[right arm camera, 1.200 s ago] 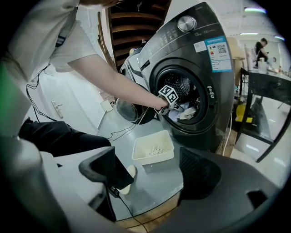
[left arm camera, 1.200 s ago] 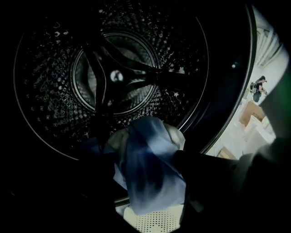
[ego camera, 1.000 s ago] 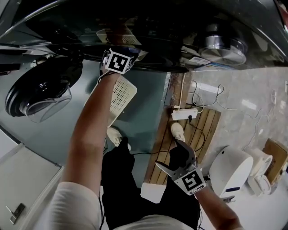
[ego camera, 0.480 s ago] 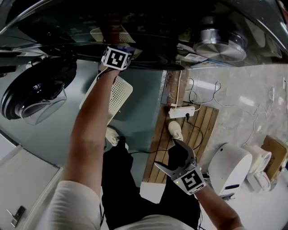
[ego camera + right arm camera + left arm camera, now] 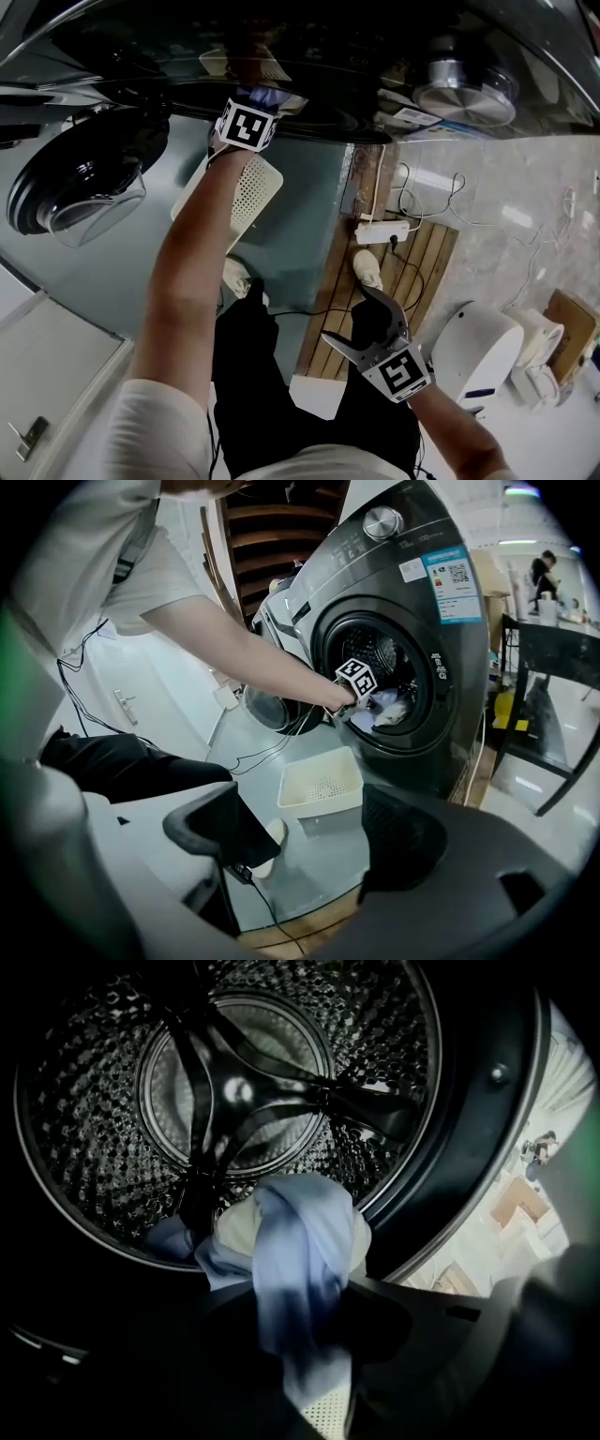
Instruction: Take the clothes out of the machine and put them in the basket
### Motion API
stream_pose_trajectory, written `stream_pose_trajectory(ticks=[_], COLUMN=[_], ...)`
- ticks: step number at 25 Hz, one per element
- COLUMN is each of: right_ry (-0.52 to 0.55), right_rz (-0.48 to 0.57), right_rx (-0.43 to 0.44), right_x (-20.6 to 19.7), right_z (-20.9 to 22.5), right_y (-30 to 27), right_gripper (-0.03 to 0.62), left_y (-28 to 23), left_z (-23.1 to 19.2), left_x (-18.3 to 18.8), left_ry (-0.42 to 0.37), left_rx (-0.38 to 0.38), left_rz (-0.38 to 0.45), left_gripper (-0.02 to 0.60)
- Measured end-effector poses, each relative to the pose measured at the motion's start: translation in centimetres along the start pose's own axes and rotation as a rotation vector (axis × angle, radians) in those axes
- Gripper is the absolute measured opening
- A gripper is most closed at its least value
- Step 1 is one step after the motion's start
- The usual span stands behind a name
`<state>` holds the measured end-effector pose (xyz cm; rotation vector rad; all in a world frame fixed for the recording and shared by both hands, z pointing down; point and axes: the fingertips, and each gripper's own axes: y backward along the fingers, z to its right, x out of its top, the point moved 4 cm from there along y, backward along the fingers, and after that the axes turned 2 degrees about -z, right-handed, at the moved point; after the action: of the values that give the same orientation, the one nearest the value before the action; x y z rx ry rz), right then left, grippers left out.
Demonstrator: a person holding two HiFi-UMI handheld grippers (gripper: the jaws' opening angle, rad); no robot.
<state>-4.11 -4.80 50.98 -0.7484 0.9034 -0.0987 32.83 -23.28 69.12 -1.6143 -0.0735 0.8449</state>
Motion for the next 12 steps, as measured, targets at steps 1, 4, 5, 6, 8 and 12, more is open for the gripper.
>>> stream_pose_trajectory(ticks=[1, 4, 5, 6, 8, 12], right_ry=[0.005, 0.028, 0.032, 0.034, 0.039, 0.073], right_rz=[-0.002, 0.000, 0.000, 0.001, 0.005, 0.002], right_rx=[0.006, 0.020, 0.027, 0.035, 0.050, 0.078], right_x=[0.1, 0.4, 0.5, 0.6, 0.6, 0.6], right_z=[0.0, 0.1, 0.1, 0.1, 0.0, 0.1], right_y=[0.1, 0.5, 0.7, 0.8, 1.1, 2.1], right_gripper=[0.419, 0.419, 0.419, 0.417, 0.416, 0.414], left_y=[0.4, 1.5, 1.7, 1.9, 2.7, 4.4], left_z=[0.1, 0.5, 0.7, 0.8, 0.9, 1.7], left_x=[0.1, 0.0, 0.0, -0.1, -0.3, -0.6], left_ry=[-0.005, 0.010, 0.018, 0.025, 0.034, 0.049], left_rx=[0.001, 0.006, 0.003, 0.002, 0.007, 0.016], left_rz=[0.003, 0.009, 0.015, 0.020, 0.021, 0.019], left_gripper=[0.140, 0.137, 0.135, 0.133, 0.132, 0.130])
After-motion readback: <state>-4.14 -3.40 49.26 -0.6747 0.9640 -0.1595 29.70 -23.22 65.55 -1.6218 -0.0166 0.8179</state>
